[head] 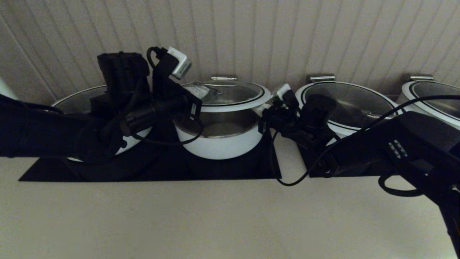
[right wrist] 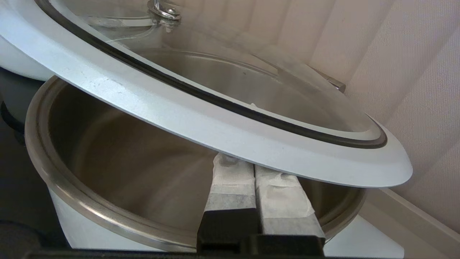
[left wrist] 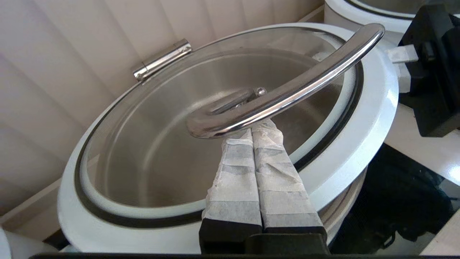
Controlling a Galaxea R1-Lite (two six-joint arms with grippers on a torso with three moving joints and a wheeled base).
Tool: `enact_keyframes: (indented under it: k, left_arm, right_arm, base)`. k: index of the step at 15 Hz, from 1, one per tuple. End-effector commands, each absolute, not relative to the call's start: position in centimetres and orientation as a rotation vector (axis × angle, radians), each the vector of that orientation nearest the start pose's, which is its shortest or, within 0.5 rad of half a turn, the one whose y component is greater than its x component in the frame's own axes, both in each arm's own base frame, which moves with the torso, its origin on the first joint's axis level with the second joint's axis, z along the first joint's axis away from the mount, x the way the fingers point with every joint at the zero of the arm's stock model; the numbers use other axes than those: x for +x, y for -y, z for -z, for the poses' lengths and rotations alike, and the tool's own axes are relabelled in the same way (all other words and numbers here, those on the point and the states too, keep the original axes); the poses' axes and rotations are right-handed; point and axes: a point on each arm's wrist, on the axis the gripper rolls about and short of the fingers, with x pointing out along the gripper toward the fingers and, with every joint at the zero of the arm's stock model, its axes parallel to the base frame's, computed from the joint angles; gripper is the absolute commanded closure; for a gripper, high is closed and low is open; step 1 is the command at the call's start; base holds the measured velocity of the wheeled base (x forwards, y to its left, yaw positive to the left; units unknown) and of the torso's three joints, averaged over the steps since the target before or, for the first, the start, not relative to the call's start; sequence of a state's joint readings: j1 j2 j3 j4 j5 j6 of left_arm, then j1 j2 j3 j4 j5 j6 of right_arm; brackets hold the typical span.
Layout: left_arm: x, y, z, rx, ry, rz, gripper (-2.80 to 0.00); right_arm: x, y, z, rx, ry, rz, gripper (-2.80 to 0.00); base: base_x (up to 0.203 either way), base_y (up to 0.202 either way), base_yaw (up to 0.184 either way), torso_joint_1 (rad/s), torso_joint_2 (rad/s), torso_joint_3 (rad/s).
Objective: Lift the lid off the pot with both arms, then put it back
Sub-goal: Hold the pot lid with the right arm
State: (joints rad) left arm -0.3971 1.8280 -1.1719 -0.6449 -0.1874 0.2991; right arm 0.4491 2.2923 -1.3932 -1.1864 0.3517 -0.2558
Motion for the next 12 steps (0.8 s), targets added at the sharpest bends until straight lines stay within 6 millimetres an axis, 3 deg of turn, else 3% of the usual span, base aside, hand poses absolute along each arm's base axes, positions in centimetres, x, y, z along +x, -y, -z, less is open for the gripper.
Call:
enact_keyframes:
  k: [1, 12]
  left_arm:
    - [32.7, 13.9, -24.8, 0.294, 0.073, 0.578, 0.0]
    - [28.6, 10.7, -24.1, 0.299, 0.011, 0.541, 0.0]
  right_arm:
    - [41.3, -20.8, -16.6, -0.227, 0.406, -0.754, 0.0]
    - [41.3, -20.8, -16.6, -0.229, 0.407, -0.753, 0.0]
  base:
    - [0.0, 0.0, 0.0, 0.0, 0.0, 0.0]
    - [0.0, 0.0, 0.0, 0.0, 0.0, 0.0]
